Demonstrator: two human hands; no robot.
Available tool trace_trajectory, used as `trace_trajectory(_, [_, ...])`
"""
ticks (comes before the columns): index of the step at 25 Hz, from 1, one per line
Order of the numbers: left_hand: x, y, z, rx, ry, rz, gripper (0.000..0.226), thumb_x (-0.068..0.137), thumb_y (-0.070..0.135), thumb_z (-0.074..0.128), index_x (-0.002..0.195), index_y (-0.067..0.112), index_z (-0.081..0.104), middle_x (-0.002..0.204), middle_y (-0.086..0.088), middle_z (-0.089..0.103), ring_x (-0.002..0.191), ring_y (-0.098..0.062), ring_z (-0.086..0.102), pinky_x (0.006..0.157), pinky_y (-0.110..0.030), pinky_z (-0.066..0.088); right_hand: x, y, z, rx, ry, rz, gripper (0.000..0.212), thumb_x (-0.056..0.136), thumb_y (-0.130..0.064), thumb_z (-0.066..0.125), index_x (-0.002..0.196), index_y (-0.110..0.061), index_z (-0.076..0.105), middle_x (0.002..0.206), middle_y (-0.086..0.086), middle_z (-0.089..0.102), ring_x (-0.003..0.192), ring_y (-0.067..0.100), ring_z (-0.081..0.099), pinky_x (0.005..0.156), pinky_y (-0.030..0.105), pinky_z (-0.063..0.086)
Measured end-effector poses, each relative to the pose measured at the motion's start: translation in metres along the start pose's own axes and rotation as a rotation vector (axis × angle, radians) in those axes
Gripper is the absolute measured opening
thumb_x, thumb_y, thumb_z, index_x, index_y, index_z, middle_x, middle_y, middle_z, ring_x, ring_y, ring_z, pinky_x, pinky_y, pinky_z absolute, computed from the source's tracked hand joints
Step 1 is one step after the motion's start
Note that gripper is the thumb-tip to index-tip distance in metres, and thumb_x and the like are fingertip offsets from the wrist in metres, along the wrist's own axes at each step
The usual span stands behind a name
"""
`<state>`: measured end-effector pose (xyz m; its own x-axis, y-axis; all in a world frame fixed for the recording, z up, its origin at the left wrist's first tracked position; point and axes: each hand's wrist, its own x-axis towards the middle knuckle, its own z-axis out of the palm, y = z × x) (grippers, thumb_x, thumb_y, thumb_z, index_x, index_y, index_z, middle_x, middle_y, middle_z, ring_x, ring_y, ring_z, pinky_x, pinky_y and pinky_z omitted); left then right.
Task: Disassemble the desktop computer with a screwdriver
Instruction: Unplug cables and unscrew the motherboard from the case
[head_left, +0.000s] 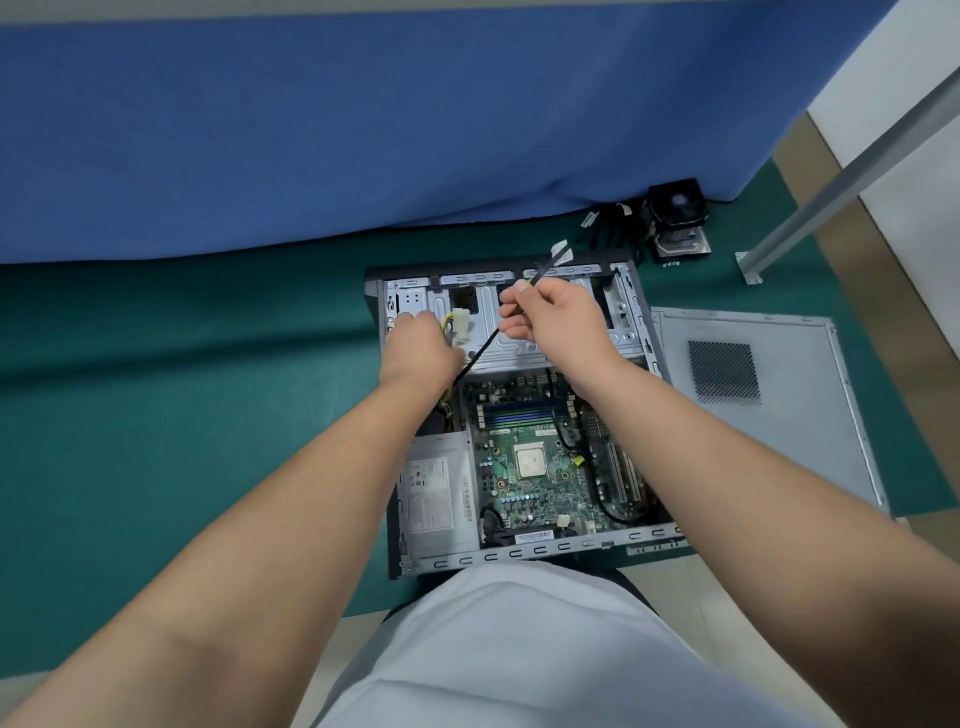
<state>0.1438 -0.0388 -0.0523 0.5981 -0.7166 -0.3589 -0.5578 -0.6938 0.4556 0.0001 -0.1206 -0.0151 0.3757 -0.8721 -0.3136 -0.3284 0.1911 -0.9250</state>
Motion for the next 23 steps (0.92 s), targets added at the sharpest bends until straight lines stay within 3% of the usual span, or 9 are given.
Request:
trace_trajectory(2, [0.001, -0.008, -0.006, -0.062, 0.015, 0.019, 0.008, 0.09, 0.015, 0.064, 0.089, 0.008, 0.059, 0.094, -0.011, 0.063, 0.091, -0.032, 0.061, 0.058, -0.03, 0.039, 0.002, 0.0, 0.001, 0.012, -0.001, 0.011, 0.027, 0.106, -0.023, 0.053, 0.091, -0.008, 0.07, 0.084, 0.009, 0.074, 0.072, 0.015, 0.073, 0.073, 0.029, 0.061])
trace_trajectory(4, [-0.008, -0.023, -0.012, -0.149, 0.057, 0.057, 0.009, 0.092, 0.018, 0.066, 0.086, 0.011, 0.065, 0.079, -0.003, 0.062, 0.082, -0.026, 0.059, 0.053, -0.026, 0.035, 0.004, -0.002, 0.001, 0.018, -0.005, 0.019, 0.025, 0.106, -0.021, 0.054, 0.09, -0.009, 0.07, 0.083, 0.007, 0.074, 0.071, 0.016, 0.073, 0.072, 0.027, 0.06])
trace_trajectory(7, [-0.038, -0.042, -0.014, -0.318, 0.116, 0.148, 0.006, 0.092, 0.025, 0.072, 0.09, 0.019, 0.073, 0.079, 0.004, 0.068, 0.077, -0.017, 0.061, 0.063, -0.026, 0.044, 0.008, -0.016, 0.008, 0.035, -0.049, 0.029, 0.027, 0.107, -0.019, 0.052, 0.088, -0.009, 0.069, 0.082, 0.008, 0.073, 0.071, 0.017, 0.071, 0.076, 0.031, 0.062])
trace_trajectory(11, [-0.067, -0.053, -0.005, -0.448, 0.154, 0.249, 0.014, 0.089, 0.024, 0.077, 0.103, 0.025, 0.079, 0.086, 0.012, 0.072, 0.077, -0.001, 0.064, 0.069, -0.011, 0.047, 0.011, -0.054, 0.04, 0.055, -0.182, 0.045, 0.028, 0.108, -0.017, 0.05, 0.096, 0.0, 0.068, 0.086, 0.014, 0.07, 0.067, 0.017, 0.065, 0.072, 0.026, 0.06])
trace_trajectory(14, [-0.069, -0.048, 0.0, -0.429, 0.204, 0.292, 0.016, 0.091, 0.018, 0.075, 0.106, 0.02, 0.079, 0.087, 0.007, 0.072, 0.08, -0.006, 0.063, 0.076, -0.018, 0.05, 0.011, -0.079, 0.063, 0.045, -0.284, 0.078, 0.029, 0.107, -0.013, 0.05, 0.11, 0.012, 0.065, 0.09, 0.019, 0.067, 0.066, 0.016, 0.061, 0.066, 0.02, 0.057])
trace_trajectory(16, [-0.063, -0.04, 0.003, -0.309, 0.237, 0.307, 0.013, 0.093, 0.008, 0.067, 0.102, 0.013, 0.076, 0.088, -0.003, 0.069, 0.083, -0.02, 0.061, 0.079, -0.034, 0.051, 0.014, -0.089, 0.072, 0.003, -0.318, 0.076, 0.028, 0.107, -0.014, 0.052, 0.109, 0.009, 0.067, 0.096, 0.021, 0.071, 0.074, 0.02, 0.063, 0.08, 0.029, 0.06])
trace_trajectory(18, [-0.055, -0.029, 0.005, -0.193, 0.26, 0.277, 0.017, 0.093, 0.0, 0.056, 0.097, 0.007, 0.07, 0.089, -0.009, 0.062, 0.084, -0.03, 0.057, 0.073, -0.042, 0.047, 0.016, -0.094, 0.076, -0.022, -0.325, 0.07, 0.026, 0.106, -0.015, 0.053, 0.106, 0.007, 0.068, 0.098, 0.022, 0.072, 0.078, 0.022, 0.063, 0.09, 0.035, 0.059])
trace_trajectory(20, [-0.049, -0.02, 0.007, -0.164, 0.293, 0.21, 0.021, 0.094, -0.003, 0.05, 0.1, 0.006, 0.068, 0.089, -0.007, 0.056, 0.082, -0.032, 0.054, 0.067, -0.038, 0.039, 0.017, -0.094, 0.078, -0.023, -0.329, 0.076, 0.027, 0.106, -0.014, 0.053, 0.108, 0.009, 0.067, 0.095, 0.021, 0.071, 0.078, 0.022, 0.062, 0.09, 0.036, 0.058])
trace_trajectory(23, [-0.043, -0.011, 0.01, -0.189, 0.301, 0.16, 0.022, 0.096, 0.0, 0.051, 0.106, 0.007, 0.069, 0.094, -0.007, 0.057, 0.088, -0.032, 0.057, 0.07, -0.034, 0.035, 0.018, -0.093, 0.076, -0.012, -0.341, 0.086, 0.029, 0.107, -0.014, 0.052, 0.111, 0.012, 0.066, 0.093, 0.019, 0.069, 0.076, 0.02, 0.061, 0.083, 0.03, 0.059])
